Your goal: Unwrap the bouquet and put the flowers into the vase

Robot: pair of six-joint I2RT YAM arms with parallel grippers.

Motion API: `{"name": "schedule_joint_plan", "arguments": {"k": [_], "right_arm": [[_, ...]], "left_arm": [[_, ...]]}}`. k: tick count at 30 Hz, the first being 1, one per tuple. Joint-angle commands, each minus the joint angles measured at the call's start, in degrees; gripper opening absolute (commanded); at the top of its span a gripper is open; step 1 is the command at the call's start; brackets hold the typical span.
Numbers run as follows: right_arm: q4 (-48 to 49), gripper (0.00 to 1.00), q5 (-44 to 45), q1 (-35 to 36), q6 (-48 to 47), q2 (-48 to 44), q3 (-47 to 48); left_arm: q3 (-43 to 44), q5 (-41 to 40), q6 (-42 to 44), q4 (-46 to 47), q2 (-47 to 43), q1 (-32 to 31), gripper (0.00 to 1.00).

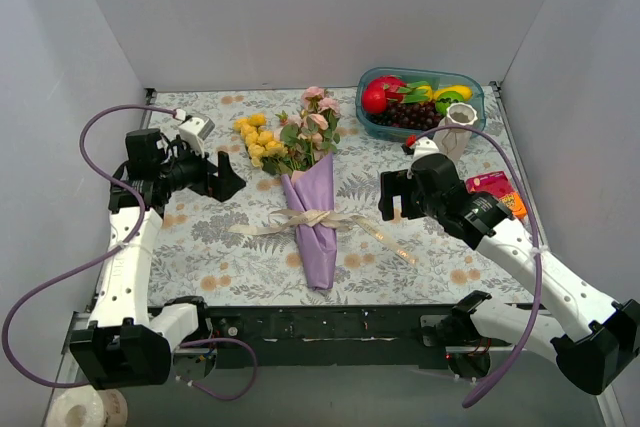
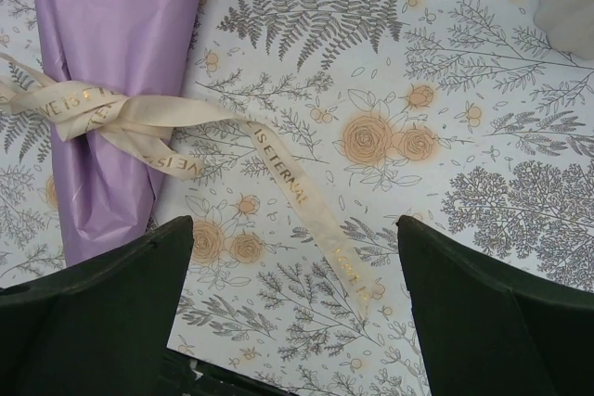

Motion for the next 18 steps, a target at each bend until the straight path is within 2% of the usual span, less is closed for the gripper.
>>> {"name": "schedule_joint_plan", "arguments": {"k": [1,10,18], "right_arm": [[3.9,0.98,-1.8,0.4,0.1,-1.3,-1.4],[10.1,0.98,-8.4,0.4,-3.5,0.3,-8.2],[13.9,0.98,-9.4,0.4,-3.7,1.7,-10.7]], "left_arm": [[0.2,3.4,4.4,-2.8,0.1,-0.4,0.98],[-2.8,2.3,12.2,-4.7,5.1,-10.1,0.98],[-9.6,-6.1,15.4,0.4,8.7,-19.0,0.98]]}}
